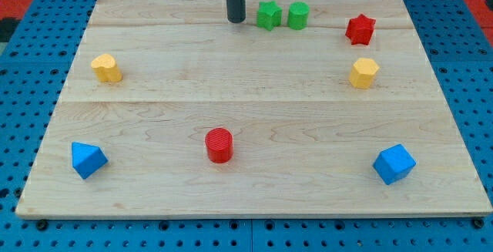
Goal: Move the green blocks to the right of the board
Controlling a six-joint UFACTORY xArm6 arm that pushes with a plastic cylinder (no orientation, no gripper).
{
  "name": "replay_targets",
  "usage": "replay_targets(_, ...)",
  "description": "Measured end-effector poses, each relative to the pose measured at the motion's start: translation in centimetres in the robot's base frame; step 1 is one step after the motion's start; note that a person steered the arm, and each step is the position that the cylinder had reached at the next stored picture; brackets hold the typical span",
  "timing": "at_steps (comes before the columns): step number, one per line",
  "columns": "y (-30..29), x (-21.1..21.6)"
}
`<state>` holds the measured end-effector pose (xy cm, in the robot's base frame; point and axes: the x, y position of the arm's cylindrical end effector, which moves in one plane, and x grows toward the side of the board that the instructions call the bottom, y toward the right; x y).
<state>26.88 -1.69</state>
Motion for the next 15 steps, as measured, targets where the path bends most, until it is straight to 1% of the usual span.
replay_targets(2, 8.1, -0.3)
replay_targets(3, 10.9, -0.4)
replay_targets(5, 14.6, -1.3)
replay_targets(6, 12.5, 3.3)
replay_targets(7, 2.0, -0.6)
replay_targets(8, 3.7, -2.7)
replay_targets(9, 10.1, -2.4)
replay_targets(10, 13.4, -2.4)
replay_targets(11, 13.6, -2.3)
replay_targets(12, 12.6, -1.9)
replay_targets(14, 3.9, 0.8)
replay_targets(15, 2.8, 0.9)
